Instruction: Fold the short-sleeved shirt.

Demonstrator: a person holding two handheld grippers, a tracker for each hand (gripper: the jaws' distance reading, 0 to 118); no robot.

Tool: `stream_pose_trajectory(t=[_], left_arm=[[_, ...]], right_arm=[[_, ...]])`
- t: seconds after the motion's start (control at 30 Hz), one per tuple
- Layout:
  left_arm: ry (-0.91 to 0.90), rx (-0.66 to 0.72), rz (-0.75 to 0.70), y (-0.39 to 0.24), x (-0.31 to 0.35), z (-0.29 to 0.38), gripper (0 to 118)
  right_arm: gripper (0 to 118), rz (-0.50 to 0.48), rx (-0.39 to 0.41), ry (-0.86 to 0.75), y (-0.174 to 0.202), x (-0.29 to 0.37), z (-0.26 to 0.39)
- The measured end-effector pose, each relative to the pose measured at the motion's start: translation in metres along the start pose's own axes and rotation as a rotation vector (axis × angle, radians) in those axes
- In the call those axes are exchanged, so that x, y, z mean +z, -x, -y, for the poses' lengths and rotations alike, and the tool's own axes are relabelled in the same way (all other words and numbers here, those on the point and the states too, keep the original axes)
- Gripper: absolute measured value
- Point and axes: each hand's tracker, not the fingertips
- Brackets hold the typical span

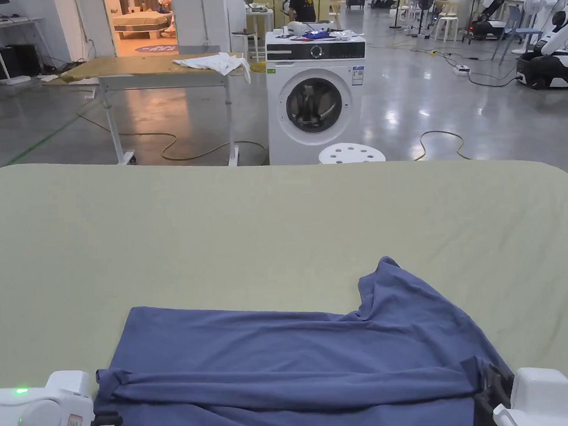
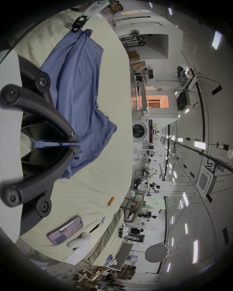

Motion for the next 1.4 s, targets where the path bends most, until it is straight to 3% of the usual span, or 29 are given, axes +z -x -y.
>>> stream_pose_trajectory(t=[0.13, 0.23, 0.27, 0.33, 0.37, 0.4, 0.47, 0.5, 0.53, 0.67, 0.7, 0.77, 0.8, 0.83, 0.9, 1.03, 1.4], left_arm=[[0.012, 0.007, 0.023, -0.005, 0.005, 0.002, 57], [0.019, -0.067, 0.083, -0.016, 0.012, 0.001, 13], [0.014, -0.079, 0.121, -0.019, 0.013, 0.002, 4], [0.008, -0.106, 0.074, -0.023, 0.013, 0.006, 3], [-0.002, -0.135, 0.065, -0.023, 0.014, 0.008, 3], [-0.013, -0.131, 0.061, -0.023, 0.017, 0.011, 2], [-0.033, -0.091, 0.073, -0.019, 0.023, 0.014, 2], [-0.054, -0.066, 0.079, -0.014, 0.026, 0.016, 2], [-0.067, -0.059, 0.083, -0.012, 0.029, 0.019, 2], [-0.111, -0.035, 0.097, -0.002, 0.044, 0.028, 1], [-0.119, -0.023, 0.102, 0.000, 0.046, 0.031, 1], [-0.129, -0.005, 0.118, 0.003, 0.050, 0.034, 1], [-0.135, 0.001, 0.121, 0.004, 0.051, 0.036, 1], [-0.139, 0.002, 0.121, 0.005, 0.052, 0.037, 1], [-0.153, 0.005, 0.127, 0.006, 0.055, 0.038, 1], [-0.201, 0.029, 0.133, 0.011, 0.071, 0.035, 0], [-0.237, 0.084, 0.176, 0.031, 0.138, 0.057, 0]], right_arm=[[3, 0.014, -0.013, 0.046, -0.013, -0.003, 0.010], [3, 0.014, -0.006, 0.087, -0.024, -0.009, 0.013], [3, 0.007, -0.006, 0.108, -0.029, -0.013, 0.013], [6, -0.002, 0.004, 0.190, -0.038, -0.023, 0.015], [13, 0.001, 0.003, 0.215, -0.041, -0.029, 0.016], [31, -0.012, 0.001, 0.244, -0.045, -0.035, 0.018], [57, -0.037, 0.003, 0.305, -0.053, -0.049, 0.024], [65, -0.057, 0.004, 0.339, -0.055, -0.056, 0.026], [66, -0.073, 0.020, 0.381, -0.056, -0.065, 0.029], [64, -0.097, 0.019, 0.449, -0.057, -0.087, 0.041], [58, -0.096, 0.018, 0.436, -0.056, -0.085, 0.041], [20, -0.161, -0.004, 0.431, -0.055, -0.082, 0.036], [8, -0.200, -0.036, 0.435, -0.055, -0.082, 0.035], [8, -0.208, -0.049, 0.432, -0.054, -0.082, 0.034], [6, -0.160, 0.006, 0.443, -0.051, -0.078, 0.029], [6, -0.171, -0.008, 0.434, -0.055, -0.056, 0.006], [6, -0.174, 0.120, 0.427, -0.064, 0.017, -0.029]])
